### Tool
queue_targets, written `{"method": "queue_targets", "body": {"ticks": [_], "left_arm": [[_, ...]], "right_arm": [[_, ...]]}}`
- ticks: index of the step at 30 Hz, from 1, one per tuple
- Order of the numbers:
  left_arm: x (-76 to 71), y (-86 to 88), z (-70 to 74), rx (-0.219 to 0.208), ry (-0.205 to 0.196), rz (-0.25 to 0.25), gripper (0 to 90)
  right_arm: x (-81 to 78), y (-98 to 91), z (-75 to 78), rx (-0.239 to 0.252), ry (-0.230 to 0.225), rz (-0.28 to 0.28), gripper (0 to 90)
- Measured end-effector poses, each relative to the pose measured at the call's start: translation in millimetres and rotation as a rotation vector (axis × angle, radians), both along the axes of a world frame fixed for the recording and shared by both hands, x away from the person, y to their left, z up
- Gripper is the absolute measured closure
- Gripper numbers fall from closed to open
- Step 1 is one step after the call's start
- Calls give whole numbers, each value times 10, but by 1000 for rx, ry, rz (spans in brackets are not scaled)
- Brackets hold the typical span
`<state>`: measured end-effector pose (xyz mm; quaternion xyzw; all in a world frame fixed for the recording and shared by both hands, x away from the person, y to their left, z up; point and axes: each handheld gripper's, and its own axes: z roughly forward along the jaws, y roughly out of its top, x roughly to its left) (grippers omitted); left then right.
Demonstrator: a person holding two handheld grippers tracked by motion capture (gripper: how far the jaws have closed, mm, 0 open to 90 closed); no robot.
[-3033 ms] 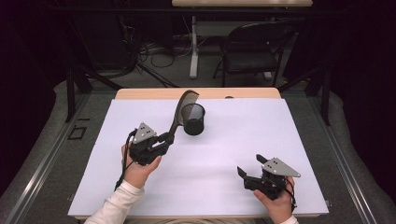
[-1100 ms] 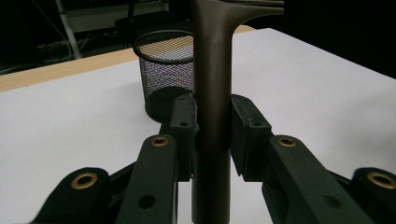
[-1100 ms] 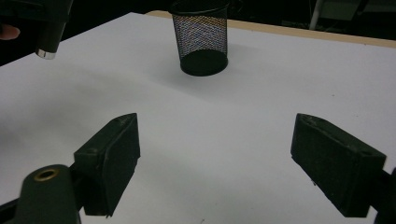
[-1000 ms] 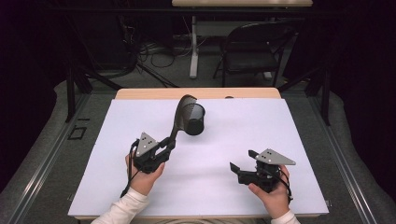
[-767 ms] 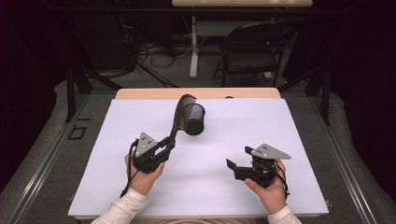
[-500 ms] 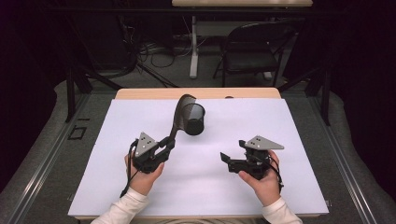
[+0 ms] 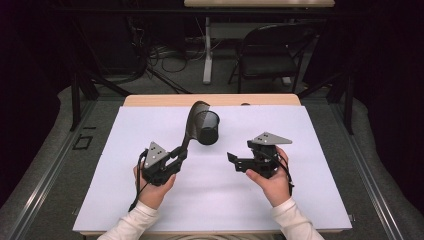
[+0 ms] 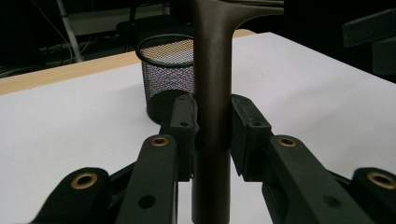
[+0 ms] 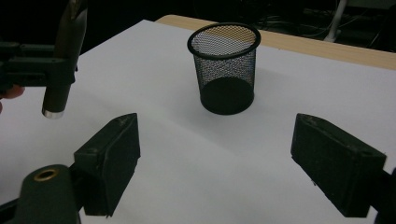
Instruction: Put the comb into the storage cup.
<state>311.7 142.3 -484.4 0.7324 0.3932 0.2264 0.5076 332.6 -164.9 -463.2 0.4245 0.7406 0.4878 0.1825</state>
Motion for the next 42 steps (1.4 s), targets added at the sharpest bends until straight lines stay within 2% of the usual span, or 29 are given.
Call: {"method": "queue_targets", "body": {"ticks": [6,14,22,24,32,42], "left_arm": [[-3,-1,1,-2,-2,-2,727],[1,1,0,-2,-3,-3,727],[-3,9,7,-11,-9,-1,727],[-6,8,8,-10,-13,-1,727],[-13,-7,-1,-9,-18,-3,727],[-34,-35,-24,3,-26,-11,727]], "right_arm": [[130,41,109,50,-1,-23,162],[273,99,261,89,13,-26,163],[302,162,343,76,-3,-21,163],[305,157,342,85,-11,-23,162],[309,95,324,121,10,-21,162],[286,122,286,127,19,-14,184]]}}
